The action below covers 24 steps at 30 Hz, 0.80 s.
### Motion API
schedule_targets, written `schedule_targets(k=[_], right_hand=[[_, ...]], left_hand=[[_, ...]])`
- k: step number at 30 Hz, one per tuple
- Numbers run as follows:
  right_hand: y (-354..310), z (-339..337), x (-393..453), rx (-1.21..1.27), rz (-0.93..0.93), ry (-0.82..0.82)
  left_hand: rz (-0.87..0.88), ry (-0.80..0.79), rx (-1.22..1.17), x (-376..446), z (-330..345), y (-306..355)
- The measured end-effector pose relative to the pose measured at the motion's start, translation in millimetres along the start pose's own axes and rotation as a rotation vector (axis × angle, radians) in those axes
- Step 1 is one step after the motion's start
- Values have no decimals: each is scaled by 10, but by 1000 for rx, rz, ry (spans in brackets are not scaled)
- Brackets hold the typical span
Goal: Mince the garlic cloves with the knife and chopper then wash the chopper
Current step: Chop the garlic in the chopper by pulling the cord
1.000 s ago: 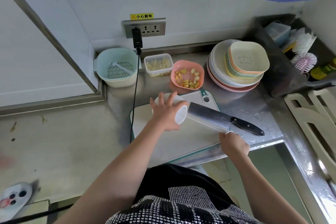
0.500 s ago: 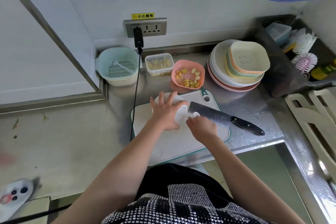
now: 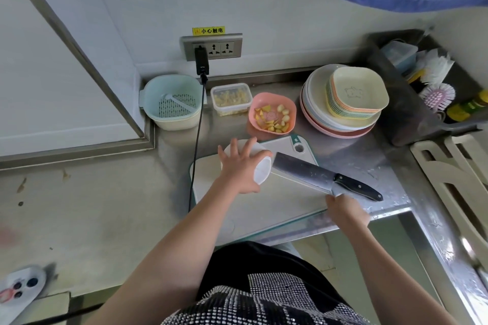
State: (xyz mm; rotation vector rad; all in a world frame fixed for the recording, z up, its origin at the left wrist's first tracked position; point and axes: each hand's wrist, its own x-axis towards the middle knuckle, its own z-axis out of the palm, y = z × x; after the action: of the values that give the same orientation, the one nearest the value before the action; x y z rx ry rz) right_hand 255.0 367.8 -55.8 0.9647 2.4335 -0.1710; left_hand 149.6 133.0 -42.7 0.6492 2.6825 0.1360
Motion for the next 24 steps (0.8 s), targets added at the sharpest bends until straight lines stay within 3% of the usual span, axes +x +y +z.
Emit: schedule_targets(k=[7, 10, 13, 20, 24], right_hand=[[-1137, -129, -419, 67, -479, 79], [-1236, -115, -405, 4, -526, 113], [-954, -4, -243, -18, -447, 106], [70, 51, 20, -1, -49, 39], [-9, 52, -37, 94, 16, 11]], left_hand=[[-5, -21, 7, 20, 10, 3], [-10, -13, 6, 18, 17, 3], [-16, -9, -12, 18, 15, 13], [-11, 2, -12, 14, 14, 6], [-17, -11, -1, 18, -2, 13]])
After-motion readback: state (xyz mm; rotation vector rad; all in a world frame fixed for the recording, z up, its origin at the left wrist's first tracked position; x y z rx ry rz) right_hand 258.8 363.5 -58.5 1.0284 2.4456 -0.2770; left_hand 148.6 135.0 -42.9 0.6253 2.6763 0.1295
